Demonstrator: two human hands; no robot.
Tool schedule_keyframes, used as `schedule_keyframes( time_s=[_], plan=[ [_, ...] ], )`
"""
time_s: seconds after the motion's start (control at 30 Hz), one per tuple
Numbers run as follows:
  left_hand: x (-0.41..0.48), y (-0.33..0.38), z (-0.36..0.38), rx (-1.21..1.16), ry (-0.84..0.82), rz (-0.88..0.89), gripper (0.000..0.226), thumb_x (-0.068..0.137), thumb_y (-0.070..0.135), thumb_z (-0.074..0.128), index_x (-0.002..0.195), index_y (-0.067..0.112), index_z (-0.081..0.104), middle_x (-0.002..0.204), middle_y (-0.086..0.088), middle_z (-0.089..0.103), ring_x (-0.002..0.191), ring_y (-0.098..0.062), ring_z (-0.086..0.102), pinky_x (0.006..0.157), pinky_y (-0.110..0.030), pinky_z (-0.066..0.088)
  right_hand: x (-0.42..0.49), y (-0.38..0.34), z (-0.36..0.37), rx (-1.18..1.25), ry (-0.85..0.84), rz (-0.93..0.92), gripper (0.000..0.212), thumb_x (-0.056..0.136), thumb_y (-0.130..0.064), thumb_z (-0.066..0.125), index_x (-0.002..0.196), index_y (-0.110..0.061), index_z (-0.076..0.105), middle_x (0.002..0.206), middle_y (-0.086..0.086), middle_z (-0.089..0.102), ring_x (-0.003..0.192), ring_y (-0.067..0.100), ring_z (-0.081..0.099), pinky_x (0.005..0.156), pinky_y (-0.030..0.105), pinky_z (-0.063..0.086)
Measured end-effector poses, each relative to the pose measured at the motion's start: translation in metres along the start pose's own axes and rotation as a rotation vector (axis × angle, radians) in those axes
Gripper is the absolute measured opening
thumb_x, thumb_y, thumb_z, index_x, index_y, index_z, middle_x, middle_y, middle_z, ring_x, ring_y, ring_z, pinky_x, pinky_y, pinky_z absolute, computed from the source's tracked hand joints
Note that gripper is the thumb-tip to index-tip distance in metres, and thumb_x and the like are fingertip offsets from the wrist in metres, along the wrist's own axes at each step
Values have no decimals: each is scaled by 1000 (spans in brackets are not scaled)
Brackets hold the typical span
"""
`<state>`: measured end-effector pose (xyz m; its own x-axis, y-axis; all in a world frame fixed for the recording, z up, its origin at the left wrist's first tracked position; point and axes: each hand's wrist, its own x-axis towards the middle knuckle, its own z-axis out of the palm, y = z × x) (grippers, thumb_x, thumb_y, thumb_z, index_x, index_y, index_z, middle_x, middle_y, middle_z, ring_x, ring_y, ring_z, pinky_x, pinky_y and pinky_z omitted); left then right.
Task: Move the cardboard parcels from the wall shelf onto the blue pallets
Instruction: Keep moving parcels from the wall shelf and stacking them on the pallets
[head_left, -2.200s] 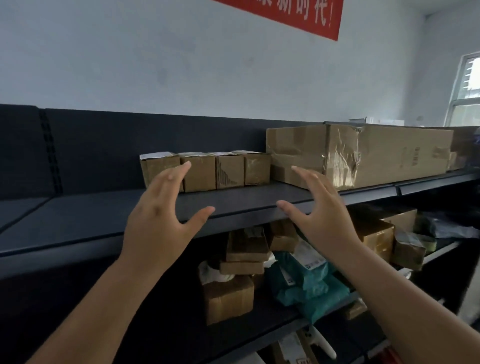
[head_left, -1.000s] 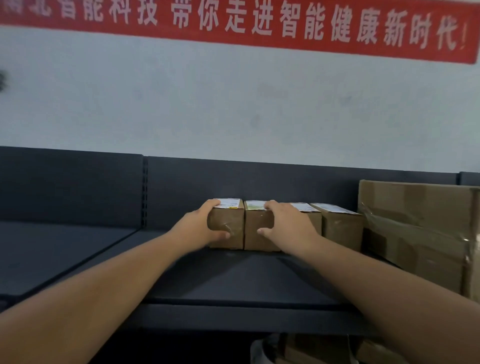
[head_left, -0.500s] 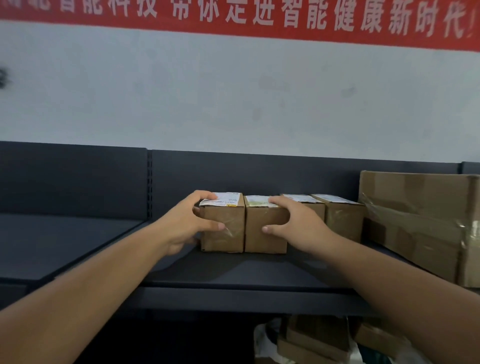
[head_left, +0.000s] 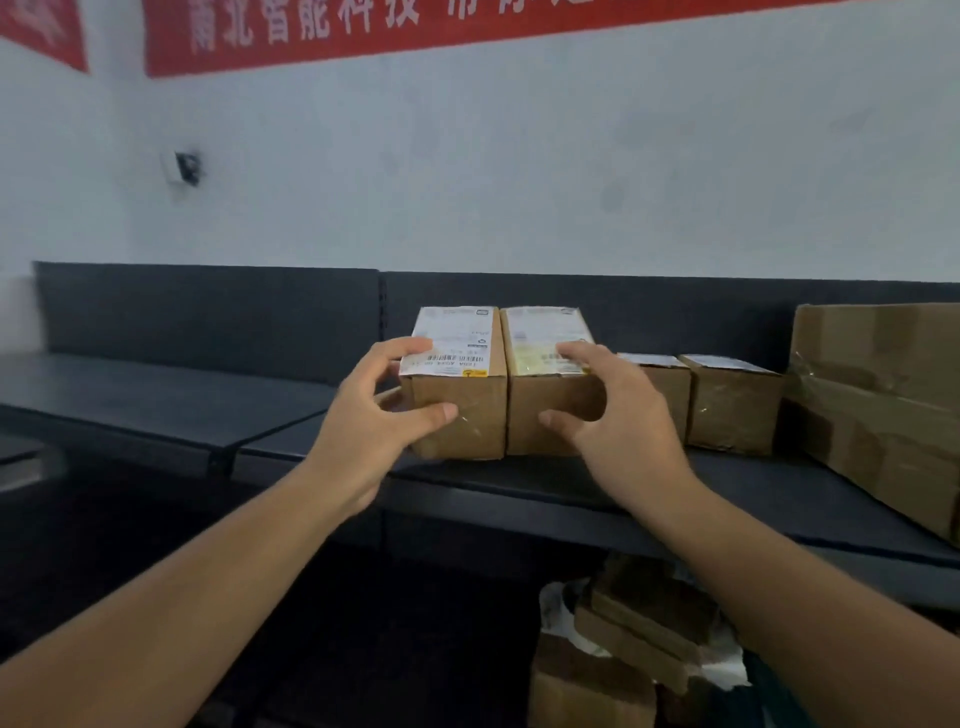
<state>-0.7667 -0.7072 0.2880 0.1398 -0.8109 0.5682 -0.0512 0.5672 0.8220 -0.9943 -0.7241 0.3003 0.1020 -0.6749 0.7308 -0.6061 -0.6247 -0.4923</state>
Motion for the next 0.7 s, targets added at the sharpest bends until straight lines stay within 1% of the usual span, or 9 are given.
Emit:
schedule_keyframes(
  time_s=[0.07,0.13,0.23,0.3,0.37,0.43,0.53,0.6,0.7],
  plan=[
    [-22,8,-14,52,83,45,59,72,0,81,113,38,63,119,11,59,114,-17,60,82,-45,59,-7,-9,12,60,-16,-38,62,79,-24,78,131,-40,49,134,-12,44,112,-8,30,87,-1,25],
    [-44,18,-32,106,157,77,58,73,1,81,113,39,63,121,13,60,116,-17,59,83,-44,59,-13,-20,25,120,-41,-79,63,78,-23,79,131,-40,50,130,-14,41,112,-7,31,84,-5,23],
    [-75,36,-71,157,278,89,59,73,1,80,113,40,63,125,9,60,114,-20,61,80,-44,60,-20,-44,44,222,-90,-109,63,77,-20,79,130,-38,50,128,-15,38,114,-2,35,98,15,32],
    [-96,51,-102,169,362,89,59,70,1,80,113,39,64,126,5,61,113,-22,62,78,-43,60,-24,-62,58,286,-105,-129,64,77,-20,80,131,-38,52,129,-14,39,116,2,39,101,25,39],
    [-120,66,-136,212,440,110,59,67,5,81,113,38,64,127,1,62,113,-22,63,79,-44,59,-29,-82,74,363,-121,-159,64,76,-20,80,130,-39,52,132,-13,42,117,5,43,103,32,44],
    [-145,79,-170,276,507,131,58,69,2,79,113,37,64,125,3,63,113,-20,63,78,-40,59,-35,-105,94,421,-146,-189,64,76,-19,80,129,-41,52,133,-13,42,117,5,44,103,35,45],
    [-184,92,-219,368,593,146,59,72,-4,78,113,37,64,120,9,65,109,-16,64,71,-27,57,-47,-146,133,482,-197,-230,65,75,-19,81,129,-41,52,134,-14,44,116,1,43,102,30,44],
    [-207,99,-254,447,632,152,60,72,-4,78,112,38,64,119,11,66,109,-16,64,73,-26,57,-56,-177,163,521,-233,-263,65,74,-19,81,128,-41,52,134,-12,46,115,-2,42,100,23,41],
    [-235,110,-311,532,696,152,62,72,-5,79,111,41,63,122,7,66,111,-18,64,75,-24,57,-67,-225,209,574,-281,-292,66,74,-19,81,126,-44,51,134,-10,47,113,-3,42,98,20,40]
  ],
)
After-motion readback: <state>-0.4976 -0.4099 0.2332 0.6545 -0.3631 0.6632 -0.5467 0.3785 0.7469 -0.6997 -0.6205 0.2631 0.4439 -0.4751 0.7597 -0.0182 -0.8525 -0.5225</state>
